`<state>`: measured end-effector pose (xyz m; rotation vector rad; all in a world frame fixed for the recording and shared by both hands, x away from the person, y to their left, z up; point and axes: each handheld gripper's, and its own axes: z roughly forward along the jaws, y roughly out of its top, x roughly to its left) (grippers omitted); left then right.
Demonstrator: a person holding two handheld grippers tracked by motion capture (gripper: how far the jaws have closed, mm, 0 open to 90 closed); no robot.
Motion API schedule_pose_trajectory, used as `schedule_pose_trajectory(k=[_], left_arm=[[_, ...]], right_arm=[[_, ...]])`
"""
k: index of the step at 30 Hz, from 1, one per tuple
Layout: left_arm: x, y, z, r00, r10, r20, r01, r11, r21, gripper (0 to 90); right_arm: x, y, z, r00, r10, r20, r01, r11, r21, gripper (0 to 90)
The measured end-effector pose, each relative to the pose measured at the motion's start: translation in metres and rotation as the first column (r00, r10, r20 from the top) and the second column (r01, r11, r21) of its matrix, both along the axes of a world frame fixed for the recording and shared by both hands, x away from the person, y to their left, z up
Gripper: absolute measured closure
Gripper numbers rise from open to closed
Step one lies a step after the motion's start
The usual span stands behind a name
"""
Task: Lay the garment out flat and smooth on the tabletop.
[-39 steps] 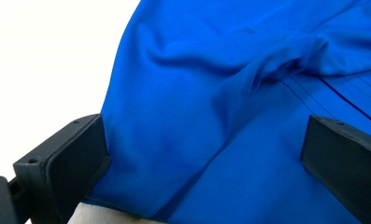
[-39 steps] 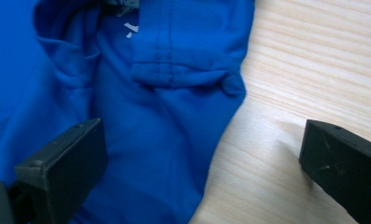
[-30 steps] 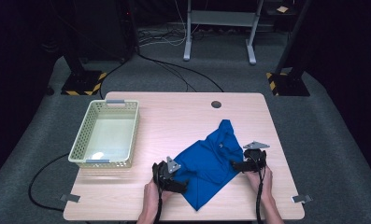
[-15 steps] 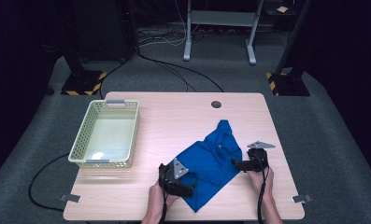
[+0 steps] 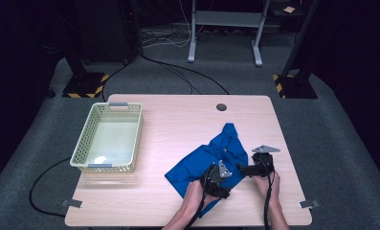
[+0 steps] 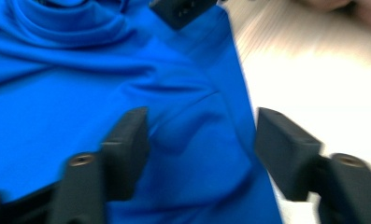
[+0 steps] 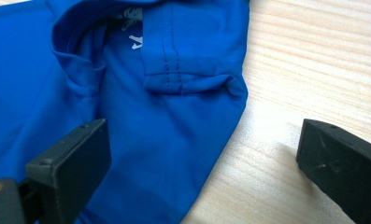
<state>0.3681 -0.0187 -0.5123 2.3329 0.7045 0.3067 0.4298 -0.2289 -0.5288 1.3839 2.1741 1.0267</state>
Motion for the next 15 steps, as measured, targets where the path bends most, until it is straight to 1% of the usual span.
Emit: schedule_pose_trajectory(k=[1, 2, 3, 4, 6, 9, 11, 12, 13, 15], left_arm=[[0.000, 0.000, -0.001, 1.0000, 0.005, 0.001, -0.005, 1.0000, -0.005, 44.2], [0.000, 0.001, -0.001, 0.9999, 0.010, 0.007, -0.010, 0.9999, -0.010, 47.7], [0.000, 0.001, -0.001, 0.9999, 0.010, 0.007, -0.010, 0.9999, -0.010, 55.7], [0.001, 0.003, 0.000, 0.9998, 0.016, 0.007, -0.016, 0.9997, -0.020, 55.7], [0.003, 0.008, -0.001, 0.9996, 0.026, 0.009, -0.026, 0.9991, -0.034, 67.5], [0.008, 0.016, -0.001, 0.9994, 0.034, -0.007, -0.034, 0.9969, -0.071, 81.8], [0.013, 0.023, 0.000, 0.9986, 0.046, -0.029, -0.048, 0.9931, -0.107, 84.8], [0.015, 0.028, 0.001, 0.9977, 0.059, -0.034, -0.062, 0.9906, -0.122, 85.1], [0.017, 0.034, 0.002, 0.9965, 0.074, -0.039, -0.079, 0.9871, -0.140, 85.2], [0.023, 0.048, 0.006, 0.9926, 0.108, -0.055, -0.116, 0.9770, -0.179, 85.3]], right_arm=[[0.000, 0.001, 0.000, 1.0000, -0.001, 0.001, 0.001, 1.0000, -0.004, 2.5], [0.000, 0.001, 0.000, 1.0000, -0.002, 0.001, 0.002, 1.0000, -0.007, 2.6], [0.000, 0.001, 0.000, 1.0000, -0.002, 0.001, 0.002, 1.0000, -0.007, 2.6], [0.000, 0.001, 0.000, 1.0000, -0.003, 0.001, 0.003, 1.0000, -0.006, 2.7], [0.000, 0.000, 0.000, 1.0000, -0.004, 0.001, 0.004, 1.0000, -0.002, 2.9], [0.000, 0.001, 0.000, 1.0000, -0.006, 0.001, 0.006, 1.0000, -0.004, 3.1], [0.000, 0.001, 0.000, 1.0000, -0.008, 0.002, 0.008, 0.9999, -0.007, 3.2], [0.000, 0.001, 0.000, 1.0000, -0.010, 0.002, 0.010, 0.9999, -0.010, 3.2], [0.000, 0.001, 0.000, 0.9999, -0.010, 0.003, 0.010, 0.9999, -0.013, 3.3], [0.000, 0.002, 0.000, 0.9999, -0.010, 0.005, 0.010, 0.9997, -0.023, 3.3]])
